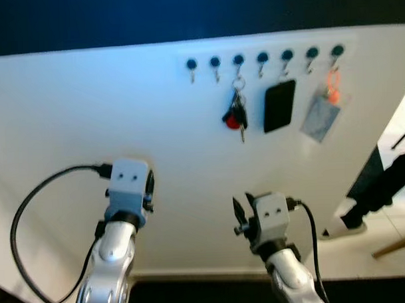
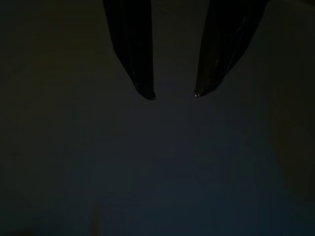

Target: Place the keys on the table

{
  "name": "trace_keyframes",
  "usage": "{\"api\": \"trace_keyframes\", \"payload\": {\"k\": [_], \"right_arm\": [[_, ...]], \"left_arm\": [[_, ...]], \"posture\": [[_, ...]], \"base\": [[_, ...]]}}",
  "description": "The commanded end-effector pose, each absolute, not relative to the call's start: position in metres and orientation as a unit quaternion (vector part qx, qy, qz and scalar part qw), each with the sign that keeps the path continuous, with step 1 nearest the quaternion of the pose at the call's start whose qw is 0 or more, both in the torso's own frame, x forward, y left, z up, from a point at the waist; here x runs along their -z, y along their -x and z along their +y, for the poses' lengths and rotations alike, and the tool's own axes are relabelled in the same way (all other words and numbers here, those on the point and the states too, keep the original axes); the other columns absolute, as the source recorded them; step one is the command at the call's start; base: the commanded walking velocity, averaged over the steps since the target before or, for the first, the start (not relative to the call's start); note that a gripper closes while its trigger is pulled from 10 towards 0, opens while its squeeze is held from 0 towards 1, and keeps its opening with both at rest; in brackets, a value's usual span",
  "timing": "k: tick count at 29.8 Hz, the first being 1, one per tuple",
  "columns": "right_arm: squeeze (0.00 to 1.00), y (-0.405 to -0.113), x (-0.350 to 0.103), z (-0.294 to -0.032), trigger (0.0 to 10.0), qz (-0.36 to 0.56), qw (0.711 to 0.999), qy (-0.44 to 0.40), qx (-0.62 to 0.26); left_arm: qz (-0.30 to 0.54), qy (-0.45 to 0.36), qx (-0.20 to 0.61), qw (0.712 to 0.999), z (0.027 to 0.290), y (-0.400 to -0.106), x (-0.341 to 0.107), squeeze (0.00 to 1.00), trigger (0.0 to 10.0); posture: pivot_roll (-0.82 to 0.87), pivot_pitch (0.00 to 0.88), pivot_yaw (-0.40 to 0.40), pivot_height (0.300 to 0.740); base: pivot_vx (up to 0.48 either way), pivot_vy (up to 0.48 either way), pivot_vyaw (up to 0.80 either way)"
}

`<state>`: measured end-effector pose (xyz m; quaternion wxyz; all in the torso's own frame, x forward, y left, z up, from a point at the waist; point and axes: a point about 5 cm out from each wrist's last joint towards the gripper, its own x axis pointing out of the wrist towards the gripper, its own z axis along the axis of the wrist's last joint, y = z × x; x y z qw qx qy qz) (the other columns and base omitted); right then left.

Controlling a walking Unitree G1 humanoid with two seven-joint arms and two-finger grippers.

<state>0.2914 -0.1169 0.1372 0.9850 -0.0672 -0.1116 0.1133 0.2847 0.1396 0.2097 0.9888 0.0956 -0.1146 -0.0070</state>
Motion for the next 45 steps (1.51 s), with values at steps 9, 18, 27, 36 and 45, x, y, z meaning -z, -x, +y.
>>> {"api": "trace_keyframes", "payload": {"k": [9,18,27,36,45], "right_arm": [[0.00,-0.289,-0.130,-0.120,10.0,-0.099,0.987,0.066,-0.107],[0.00,-0.289,-0.131,-0.120,10.0,-0.100,0.987,0.065,-0.106],[0.00,-0.287,-0.131,-0.119,10.0,-0.101,0.986,0.061,-0.114],[0.00,-0.284,-0.129,-0.114,10.0,-0.096,0.987,0.056,-0.120],[0.00,-0.287,-0.135,-0.111,10.0,-0.105,0.985,0.056,-0.121]], "left_arm": [[-0.116,-0.102,0.018,0.988,0.136,-0.285,-0.209,0.00,10.0],[-0.132,-0.107,0.015,0.985,0.137,-0.287,-0.218,0.00,10.0],[-0.189,-0.093,0.058,0.976,0.141,-0.291,-0.267,0.00,10.0],[-0.204,-0.003,0.185,0.961,0.102,-0.297,-0.310,0.00,10.0],[-0.202,0.021,0.197,0.959,0.064,-0.324,-0.326,0.00,10.0]], "posture": [[0.07,0.171,0.106,0.740],[0.07,0.173,0.106,0.740],[0.08,0.189,0.102,0.740],[0.08,0.205,0.104,0.740],[0.06,0.224,0.117,0.740]], "base": [[0.000,0.000,0.00],[0.000,0.000,0.00],[0.000,0.000,0.00],[0.000,0.000,0.00],[0.000,0.000,0.00]]}}
